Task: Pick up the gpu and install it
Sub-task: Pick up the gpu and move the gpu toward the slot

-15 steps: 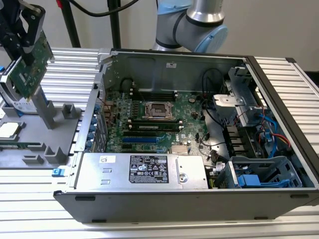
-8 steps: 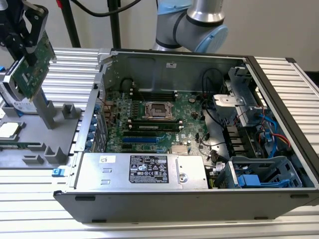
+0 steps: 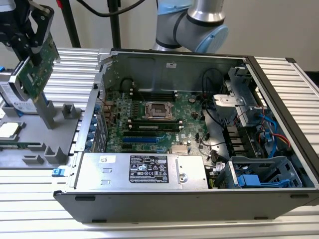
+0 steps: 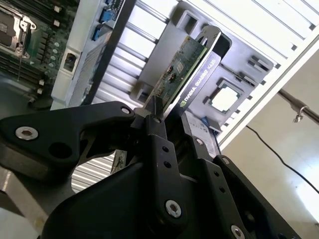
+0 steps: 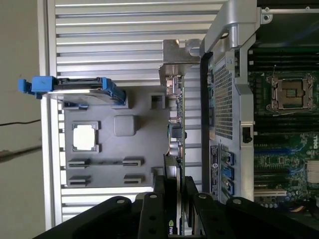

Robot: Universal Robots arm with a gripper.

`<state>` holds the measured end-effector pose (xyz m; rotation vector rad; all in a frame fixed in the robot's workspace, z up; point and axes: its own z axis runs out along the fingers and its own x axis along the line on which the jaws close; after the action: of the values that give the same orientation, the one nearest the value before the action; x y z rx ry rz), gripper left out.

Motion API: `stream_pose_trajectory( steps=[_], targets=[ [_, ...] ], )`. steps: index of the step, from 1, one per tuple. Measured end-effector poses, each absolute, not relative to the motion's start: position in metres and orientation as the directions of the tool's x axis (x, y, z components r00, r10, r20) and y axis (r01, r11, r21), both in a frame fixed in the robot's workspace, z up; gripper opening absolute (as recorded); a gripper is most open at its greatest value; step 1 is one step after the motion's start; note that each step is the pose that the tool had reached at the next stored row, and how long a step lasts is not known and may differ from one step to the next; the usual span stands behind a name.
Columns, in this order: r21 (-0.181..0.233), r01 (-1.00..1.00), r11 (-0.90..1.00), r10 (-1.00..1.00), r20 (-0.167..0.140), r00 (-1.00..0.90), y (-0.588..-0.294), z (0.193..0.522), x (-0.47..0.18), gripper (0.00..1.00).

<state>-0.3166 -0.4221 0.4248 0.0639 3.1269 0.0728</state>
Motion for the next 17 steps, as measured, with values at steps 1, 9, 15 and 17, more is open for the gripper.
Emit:
stream_pose_trajectory(
  steps=[1,9,15,17],
  targets=[
    [0.047,0.041,0.998,0.041,-0.012,-0.999,-0.4221,0.4248,-0.3154,0.0],
    [0.047,0.041,0.998,0.041,-0.012,-0.999,-0.4221,0.425,-0.3089,0.0],
    [0.047,0.041,0.998,0.041,-0.012,-0.999,-0.4221,0.4262,-0.307,0.0],
    [0.047,0.041,0.998,0.041,-0.012,-0.999,-0.4221,0.4263,-0.3058,0.0]
  ],
)
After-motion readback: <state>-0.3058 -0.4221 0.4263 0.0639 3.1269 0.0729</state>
